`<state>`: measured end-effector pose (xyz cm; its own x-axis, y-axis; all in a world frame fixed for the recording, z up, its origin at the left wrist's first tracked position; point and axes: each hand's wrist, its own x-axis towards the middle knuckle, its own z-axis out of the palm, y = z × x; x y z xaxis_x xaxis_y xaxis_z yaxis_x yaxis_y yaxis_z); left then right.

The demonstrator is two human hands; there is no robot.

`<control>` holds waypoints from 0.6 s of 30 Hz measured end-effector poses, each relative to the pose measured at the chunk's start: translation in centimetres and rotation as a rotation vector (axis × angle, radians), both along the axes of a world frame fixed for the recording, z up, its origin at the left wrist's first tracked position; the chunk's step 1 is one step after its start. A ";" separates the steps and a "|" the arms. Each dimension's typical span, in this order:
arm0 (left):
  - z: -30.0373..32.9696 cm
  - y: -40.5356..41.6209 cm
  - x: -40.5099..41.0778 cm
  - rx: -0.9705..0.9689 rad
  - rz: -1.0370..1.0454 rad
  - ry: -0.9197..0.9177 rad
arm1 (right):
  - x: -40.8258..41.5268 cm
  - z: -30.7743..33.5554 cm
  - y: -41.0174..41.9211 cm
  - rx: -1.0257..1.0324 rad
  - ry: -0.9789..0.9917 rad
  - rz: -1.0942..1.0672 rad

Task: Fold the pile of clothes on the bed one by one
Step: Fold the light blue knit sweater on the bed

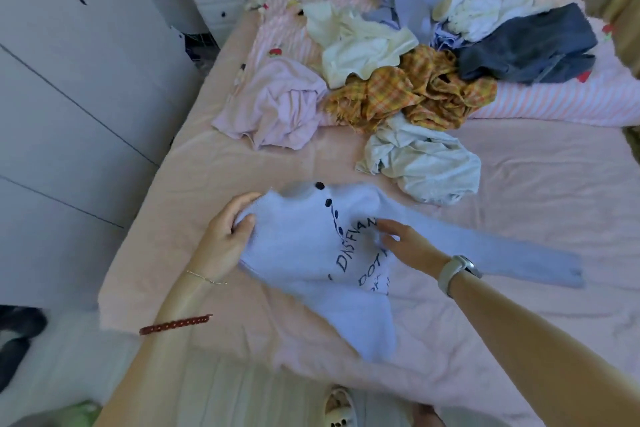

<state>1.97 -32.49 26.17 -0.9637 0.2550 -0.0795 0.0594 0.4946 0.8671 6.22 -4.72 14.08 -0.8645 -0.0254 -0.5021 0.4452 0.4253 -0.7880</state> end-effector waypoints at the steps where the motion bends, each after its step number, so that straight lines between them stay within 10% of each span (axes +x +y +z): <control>1: -1.2 -2.3 0.5 -0.075 0.085 -0.004 | 0.3 -0.1 -1.8 0.028 -0.025 0.053; 11: -18.6 -15.3 5.1 -0.390 0.356 -0.489 | 2.5 -6.2 -12.8 0.346 -0.122 0.273; 18: -22.6 -16.2 4.1 -0.408 0.525 -0.726 | -2.2 -11.2 -15.1 0.665 0.189 0.388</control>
<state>6.11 -48.65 3.55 -0.6290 -0.3696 -0.6839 -0.7329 0.5753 0.3632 3.98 -19.84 2.85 -0.9275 -0.0890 -0.3631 0.0524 0.9307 -0.3620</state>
